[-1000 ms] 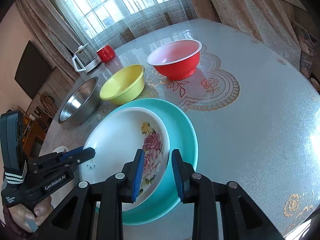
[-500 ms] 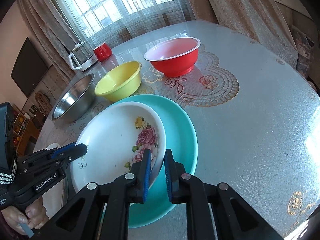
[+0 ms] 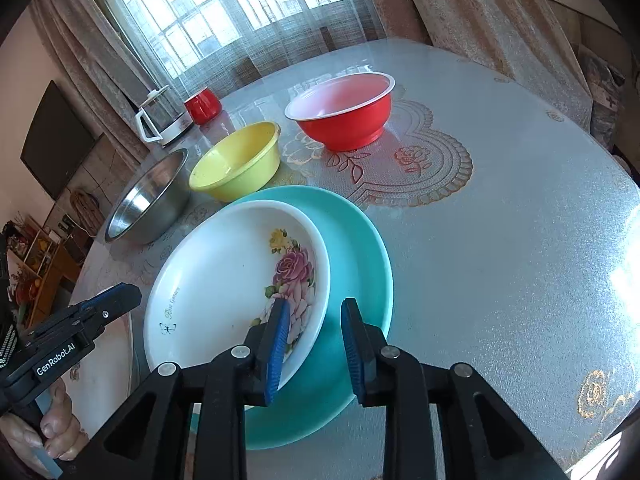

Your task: Organize plates and bowls

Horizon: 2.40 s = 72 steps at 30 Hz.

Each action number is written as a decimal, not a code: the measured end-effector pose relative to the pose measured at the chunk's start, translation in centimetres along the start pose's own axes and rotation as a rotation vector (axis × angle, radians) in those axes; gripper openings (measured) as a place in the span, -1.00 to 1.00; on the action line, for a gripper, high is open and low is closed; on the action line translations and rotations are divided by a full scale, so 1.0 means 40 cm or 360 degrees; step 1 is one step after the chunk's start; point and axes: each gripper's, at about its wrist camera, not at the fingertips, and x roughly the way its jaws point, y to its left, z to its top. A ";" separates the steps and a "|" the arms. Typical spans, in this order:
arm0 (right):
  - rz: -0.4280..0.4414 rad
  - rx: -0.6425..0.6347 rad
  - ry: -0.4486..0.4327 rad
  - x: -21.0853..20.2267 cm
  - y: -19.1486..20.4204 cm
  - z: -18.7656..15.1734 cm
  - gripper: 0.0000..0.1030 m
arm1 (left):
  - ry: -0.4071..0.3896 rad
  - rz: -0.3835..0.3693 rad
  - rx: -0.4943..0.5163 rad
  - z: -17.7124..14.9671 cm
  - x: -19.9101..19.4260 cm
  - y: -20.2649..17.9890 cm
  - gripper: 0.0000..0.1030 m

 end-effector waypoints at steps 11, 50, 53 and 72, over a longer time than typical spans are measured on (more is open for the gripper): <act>0.0166 0.0008 -0.0137 -0.085 0.019 0.007 0.00 | -0.0132 0.0094 -0.0190 -0.031 -0.107 0.141 -0.53; 0.0798 -0.0430 0.0388 0.093 0.313 -0.180 -0.22 | -0.0113 -0.0147 -0.0513 -0.201 -0.100 0.413 -0.31; 0.0793 -0.0422 0.0378 0.099 0.307 -0.180 -0.32 | -0.0112 -0.0137 -0.0493 -0.205 -0.085 0.404 -0.37; 0.0618 -0.0653 0.0352 0.074 0.351 -0.187 -0.35 | -0.0176 -0.0087 -0.0442 -0.235 -0.133 0.390 -0.43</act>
